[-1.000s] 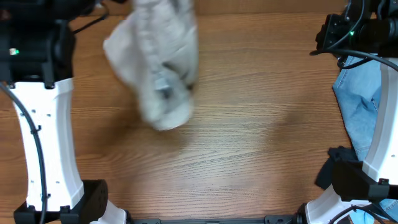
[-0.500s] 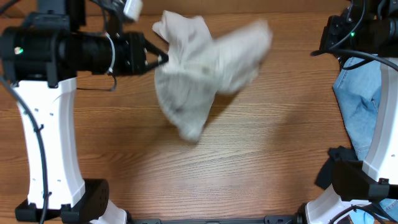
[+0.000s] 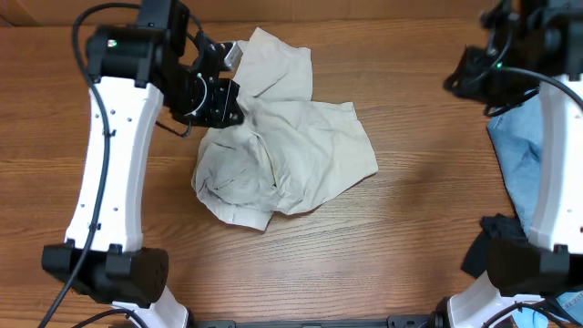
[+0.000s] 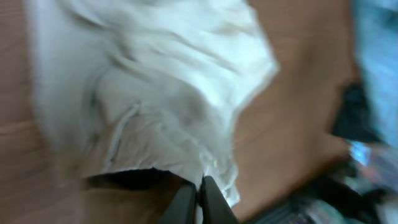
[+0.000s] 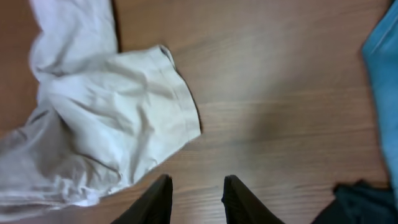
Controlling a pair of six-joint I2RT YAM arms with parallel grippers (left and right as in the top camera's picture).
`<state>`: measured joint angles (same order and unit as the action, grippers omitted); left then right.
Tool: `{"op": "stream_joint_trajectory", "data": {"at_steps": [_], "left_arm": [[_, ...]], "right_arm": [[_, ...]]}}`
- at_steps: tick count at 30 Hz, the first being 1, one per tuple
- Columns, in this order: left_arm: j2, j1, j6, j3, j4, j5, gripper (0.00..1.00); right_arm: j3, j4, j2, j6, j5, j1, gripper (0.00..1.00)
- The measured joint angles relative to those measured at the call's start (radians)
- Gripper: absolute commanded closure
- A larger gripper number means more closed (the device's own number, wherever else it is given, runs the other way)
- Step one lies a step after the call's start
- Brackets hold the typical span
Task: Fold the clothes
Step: 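Grasp the pants' right leg end with the right gripper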
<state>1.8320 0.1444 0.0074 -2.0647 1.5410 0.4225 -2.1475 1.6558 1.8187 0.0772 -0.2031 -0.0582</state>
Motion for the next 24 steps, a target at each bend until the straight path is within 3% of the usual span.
{"op": "stream_joint_trajectory", "data": {"at_steps": [5, 10, 14, 18, 20, 24], "left_arm": [[0.003, -0.036, -0.159, 0.004, -0.149, -0.178, 0.96], [0.003, -0.103, -0.337, 0.004, -0.158, -0.25, 0.96], [0.003, -0.109, -0.392, 0.004, -0.15, -0.276, 0.96], [0.003, -0.101, -0.406, 0.004, -0.135, -0.282, 0.96], [0.003, -0.099, -0.41, 0.004, -0.129, -0.283, 0.96], [0.003, -0.099, -0.417, 0.004, -0.123, -0.286, 0.96]], "right_arm": [[0.3, -0.138, 0.0, -0.038, -0.065, 0.0, 0.68], [0.598, -0.345, 0.001, -0.089, -0.18, 0.013, 0.67], [0.788, -0.5, 0.001, -0.109, -0.241, 0.065, 0.65], [0.93, -0.666, 0.001, -0.117, -0.268, 0.146, 0.56], [0.983, -0.733, 0.001, -0.104, -0.268, 0.181, 0.41], [1.059, -0.839, 0.001, -0.056, -0.227, 0.203, 0.35]]}}
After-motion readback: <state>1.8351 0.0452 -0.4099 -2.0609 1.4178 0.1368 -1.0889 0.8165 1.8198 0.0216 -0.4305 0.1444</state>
